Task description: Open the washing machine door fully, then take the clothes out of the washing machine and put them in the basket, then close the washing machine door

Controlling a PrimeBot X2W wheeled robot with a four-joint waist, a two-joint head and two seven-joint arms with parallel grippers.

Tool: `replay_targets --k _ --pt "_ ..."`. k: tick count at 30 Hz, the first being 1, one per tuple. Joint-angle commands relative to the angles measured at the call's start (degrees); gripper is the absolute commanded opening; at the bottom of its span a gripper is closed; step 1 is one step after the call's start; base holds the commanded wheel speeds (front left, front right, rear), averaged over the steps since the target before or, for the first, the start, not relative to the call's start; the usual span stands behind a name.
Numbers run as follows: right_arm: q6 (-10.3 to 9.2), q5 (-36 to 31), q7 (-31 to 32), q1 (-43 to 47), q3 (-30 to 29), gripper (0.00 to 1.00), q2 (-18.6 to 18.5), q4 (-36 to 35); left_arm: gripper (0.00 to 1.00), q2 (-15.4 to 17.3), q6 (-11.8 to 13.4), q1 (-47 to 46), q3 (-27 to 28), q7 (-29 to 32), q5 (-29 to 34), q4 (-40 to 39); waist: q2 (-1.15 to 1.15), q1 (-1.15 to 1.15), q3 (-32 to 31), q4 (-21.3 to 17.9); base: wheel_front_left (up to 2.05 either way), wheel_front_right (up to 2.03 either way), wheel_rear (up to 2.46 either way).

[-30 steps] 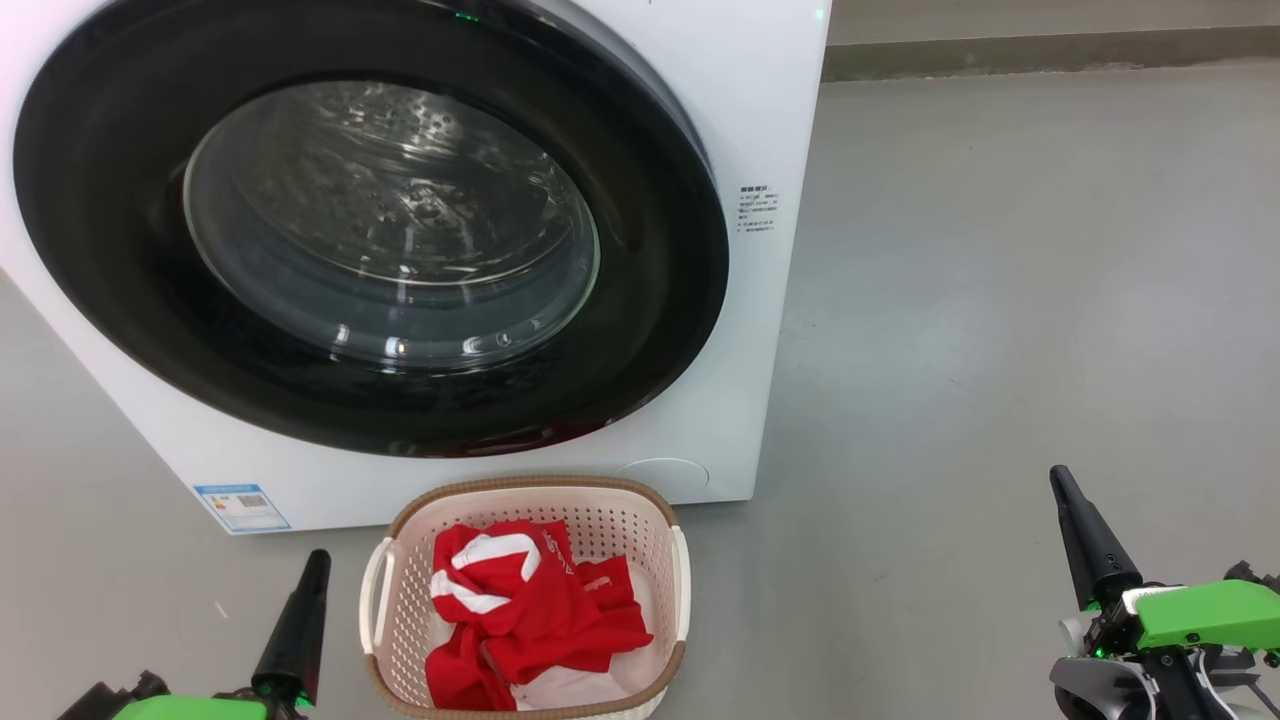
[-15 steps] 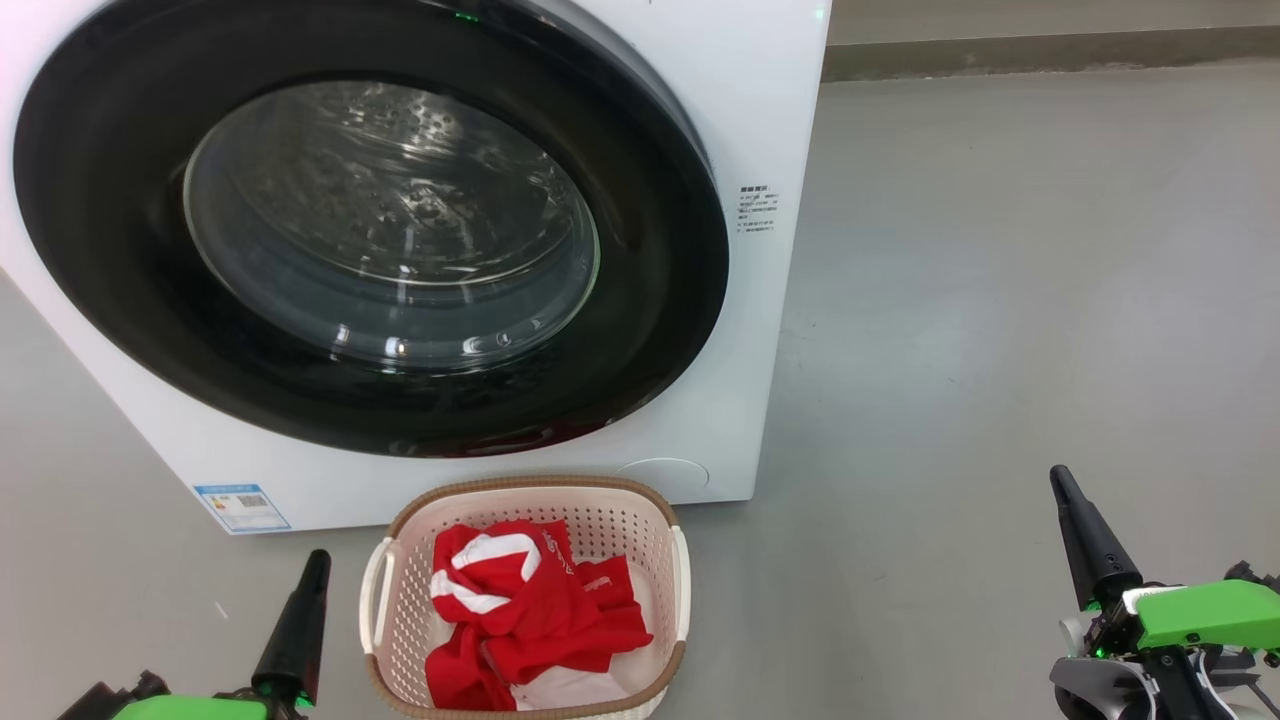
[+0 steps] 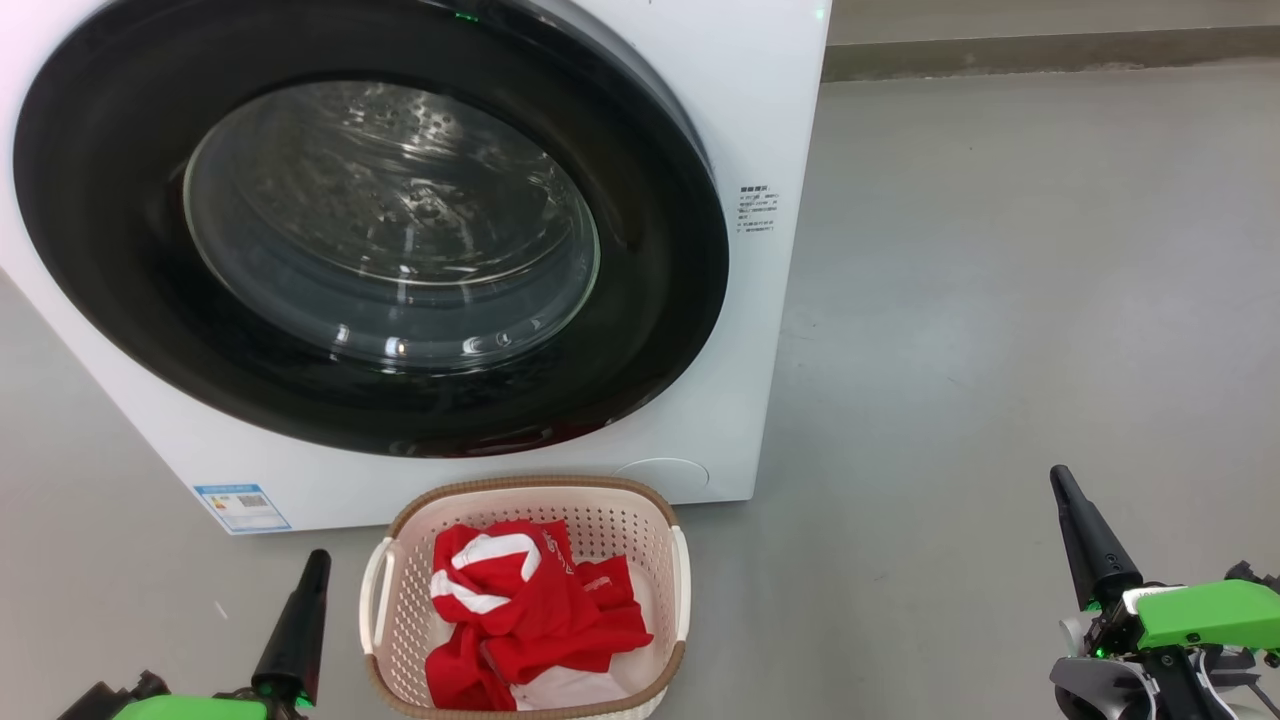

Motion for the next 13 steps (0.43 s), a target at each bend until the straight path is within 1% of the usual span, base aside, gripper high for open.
replay_targets --k 1,13 --pt "0.02 -0.1 0.4 -2.4 1.0 0.0 -0.9 -1.7 0.0 0.4 0.0 -2.2 2.0 0.2 -0.4 -1.5 0.0 0.0 0.0 0.0 0.0 0.0 0.0" --pt "0.02 -0.1 0.4 -2.4 1.0 0.0 -0.9 -1.7 0.0 0.4 0.0 -2.2 2.0 0.2 -0.4 -1.5 0.0 0.0 0.0 0.0 0.0 0.0 0.0"
